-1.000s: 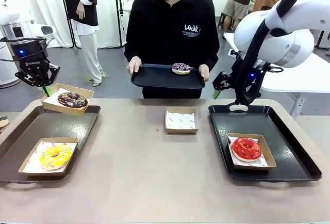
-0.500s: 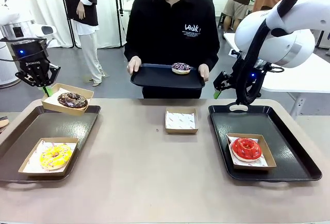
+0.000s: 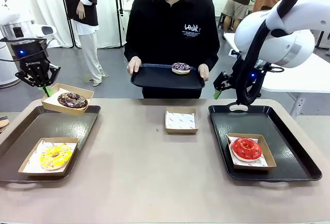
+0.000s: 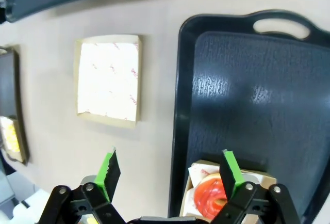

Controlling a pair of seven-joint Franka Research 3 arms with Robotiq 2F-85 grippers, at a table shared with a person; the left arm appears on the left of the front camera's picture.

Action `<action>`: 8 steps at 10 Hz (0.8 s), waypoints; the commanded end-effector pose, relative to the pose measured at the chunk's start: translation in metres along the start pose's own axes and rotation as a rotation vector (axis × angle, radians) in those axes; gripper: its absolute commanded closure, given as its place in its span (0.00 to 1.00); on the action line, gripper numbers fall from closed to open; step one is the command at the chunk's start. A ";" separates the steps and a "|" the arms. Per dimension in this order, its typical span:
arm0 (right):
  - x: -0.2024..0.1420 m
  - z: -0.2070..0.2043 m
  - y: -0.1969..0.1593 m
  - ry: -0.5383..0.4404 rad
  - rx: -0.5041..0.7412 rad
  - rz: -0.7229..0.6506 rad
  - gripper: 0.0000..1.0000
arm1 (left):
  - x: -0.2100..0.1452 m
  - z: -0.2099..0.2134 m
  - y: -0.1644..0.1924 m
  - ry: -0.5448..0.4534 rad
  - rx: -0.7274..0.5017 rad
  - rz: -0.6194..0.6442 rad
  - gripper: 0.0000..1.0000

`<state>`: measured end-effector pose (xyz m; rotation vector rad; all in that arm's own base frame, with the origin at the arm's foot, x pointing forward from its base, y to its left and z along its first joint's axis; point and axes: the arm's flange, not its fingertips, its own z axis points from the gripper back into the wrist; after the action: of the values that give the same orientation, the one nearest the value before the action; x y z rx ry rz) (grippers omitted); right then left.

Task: Individually package the donuts and arrange them on the tray.
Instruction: Place the picked Paper togo box on the Handle tray while simultaneously picking up another Paper togo box from the table with the other hand.

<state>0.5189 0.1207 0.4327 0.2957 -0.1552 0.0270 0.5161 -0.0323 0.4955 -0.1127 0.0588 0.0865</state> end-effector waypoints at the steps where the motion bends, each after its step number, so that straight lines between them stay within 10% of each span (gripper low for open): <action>1: 0.006 -0.010 0.029 -0.013 -0.150 -0.026 0.00 | 0.009 -0.006 0.016 -0.028 0.014 -0.035 0.99; 8: 0.043 -0.078 0.125 0.025 -0.348 -0.061 0.00 | 0.034 -0.027 0.079 -0.120 0.137 -0.047 0.99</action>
<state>0.5505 0.2510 0.4041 -0.0028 -0.1420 -0.0322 0.5415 0.0364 0.4636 0.0341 -0.0418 0.0515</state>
